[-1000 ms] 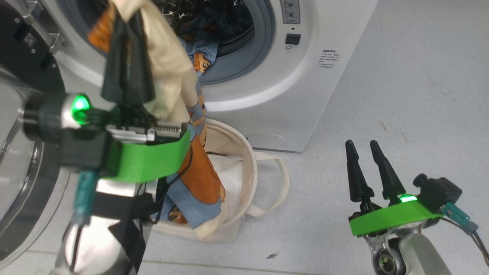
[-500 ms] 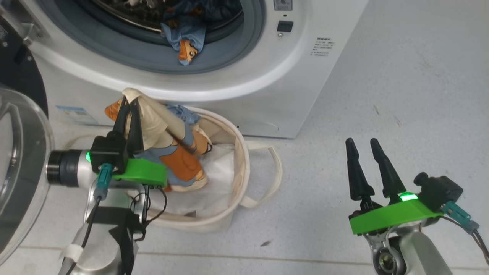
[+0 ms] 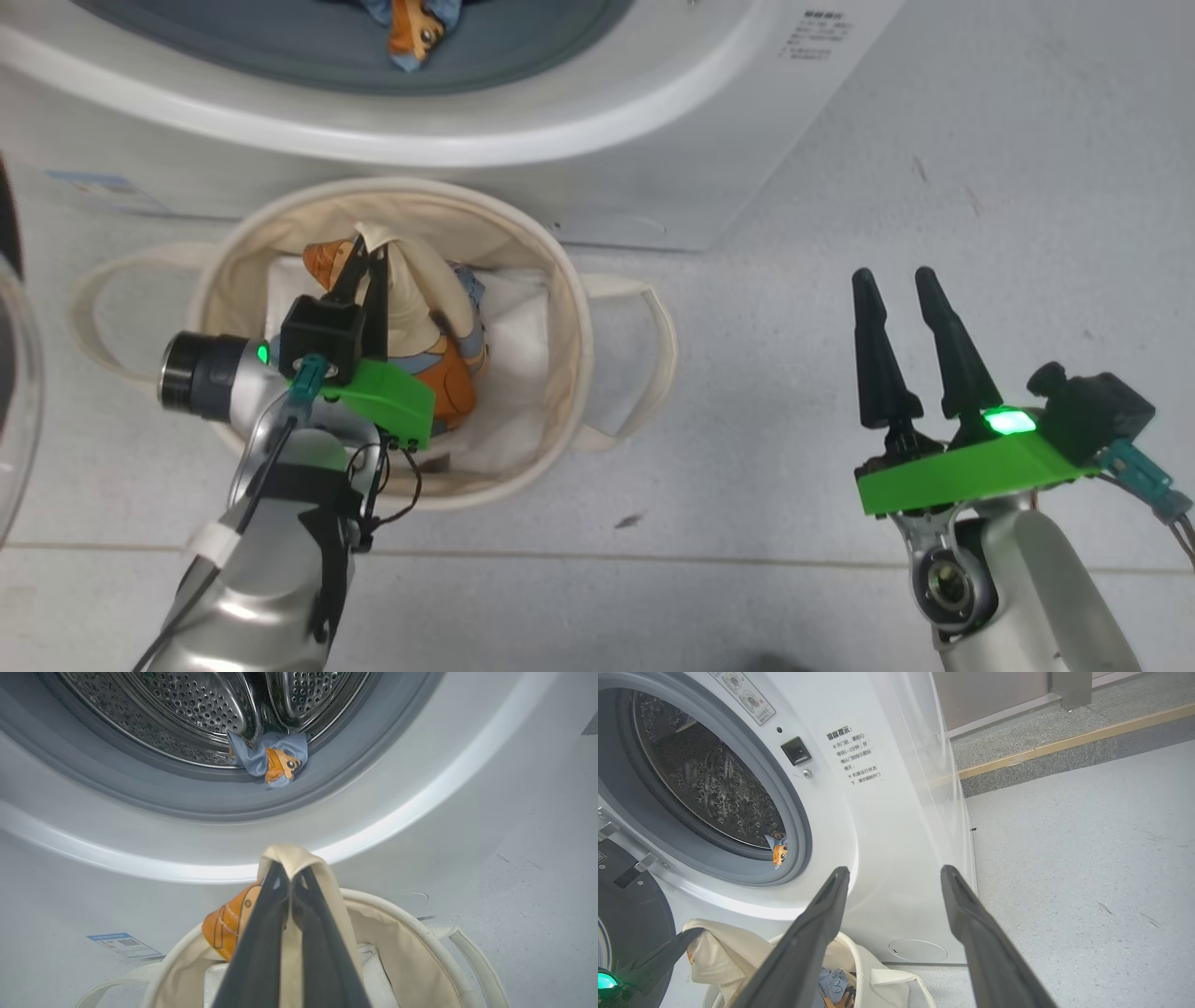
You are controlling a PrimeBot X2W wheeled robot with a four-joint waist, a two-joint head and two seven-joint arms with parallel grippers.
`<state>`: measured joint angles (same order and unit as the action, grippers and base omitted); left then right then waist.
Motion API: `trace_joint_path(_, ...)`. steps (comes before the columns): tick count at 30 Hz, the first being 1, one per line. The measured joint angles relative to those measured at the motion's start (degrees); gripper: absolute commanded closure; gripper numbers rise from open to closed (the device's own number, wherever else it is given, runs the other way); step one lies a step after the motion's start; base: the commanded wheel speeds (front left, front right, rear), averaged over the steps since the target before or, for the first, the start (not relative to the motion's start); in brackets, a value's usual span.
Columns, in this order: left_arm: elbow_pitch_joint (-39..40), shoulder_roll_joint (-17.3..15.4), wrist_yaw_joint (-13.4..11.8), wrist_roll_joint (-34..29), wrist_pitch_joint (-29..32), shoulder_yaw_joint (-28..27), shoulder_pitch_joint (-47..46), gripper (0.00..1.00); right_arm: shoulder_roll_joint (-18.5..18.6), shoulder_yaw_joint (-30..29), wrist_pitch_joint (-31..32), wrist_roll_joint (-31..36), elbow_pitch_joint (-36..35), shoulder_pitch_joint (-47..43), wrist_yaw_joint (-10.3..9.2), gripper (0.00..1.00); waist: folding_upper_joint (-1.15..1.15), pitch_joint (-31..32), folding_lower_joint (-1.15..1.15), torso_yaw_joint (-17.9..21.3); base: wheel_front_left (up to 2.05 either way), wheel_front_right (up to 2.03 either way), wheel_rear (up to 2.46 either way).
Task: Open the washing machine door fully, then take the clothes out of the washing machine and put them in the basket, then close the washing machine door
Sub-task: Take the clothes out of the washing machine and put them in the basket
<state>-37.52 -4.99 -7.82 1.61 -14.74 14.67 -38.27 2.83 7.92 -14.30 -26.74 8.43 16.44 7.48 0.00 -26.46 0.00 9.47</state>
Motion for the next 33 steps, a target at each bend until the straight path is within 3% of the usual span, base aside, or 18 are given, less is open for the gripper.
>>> trace_joint_path(7, -7.0, 0.1, 0.7, -0.1, 0.0, 0.8, -3.4, 1.0, 0.0, -0.1, 0.0, -0.5, -0.6, 1.8, 0.0, 0.0, 0.0, -4.3, 0.0, 1.7, 0.0, 0.0, 0.0)
trace_joint_path(19, -10.9, 0.3, 0.7, -0.4, 0.0, 1.3, -5.6, 1.0, 0.0, -0.3, 0.0, -0.6, -0.9, 2.9, 0.0, 0.0, 0.0, -6.9, 0.0, 2.5, 0.0, 0.0, 0.0)
trace_joint_path(20, -10.5, 0.4, 0.7, -0.4, 0.0, 1.2, -5.6, 0.02, 0.0, -0.4, 0.0, -0.6, -0.9, 3.2, 0.0, 0.0, 0.0, -6.9, 0.0, 2.4, 0.0, 0.0, 0.0)
trace_joint_path(26, -6.4, 0.8, -0.3, 0.7, 0.0, 0.7, -4.8, 0.0, 0.0, -1.0, 0.0, -0.3, -0.7, 3.3, 0.0, 0.0, 0.0, -5.0, 0.0, 0.7, 0.0, 0.0, 0.0)
trace_joint_path(33, 5.1, 1.2, -1.2, 1.6, 0.0, -0.9, 2.2, 0.0, 0.0, -1.5, 0.0, 0.6, -0.1, 2.7, 0.0, 0.0, 0.0, 0.1, 0.0, -1.9, 0.0, 0.0, 0.0)
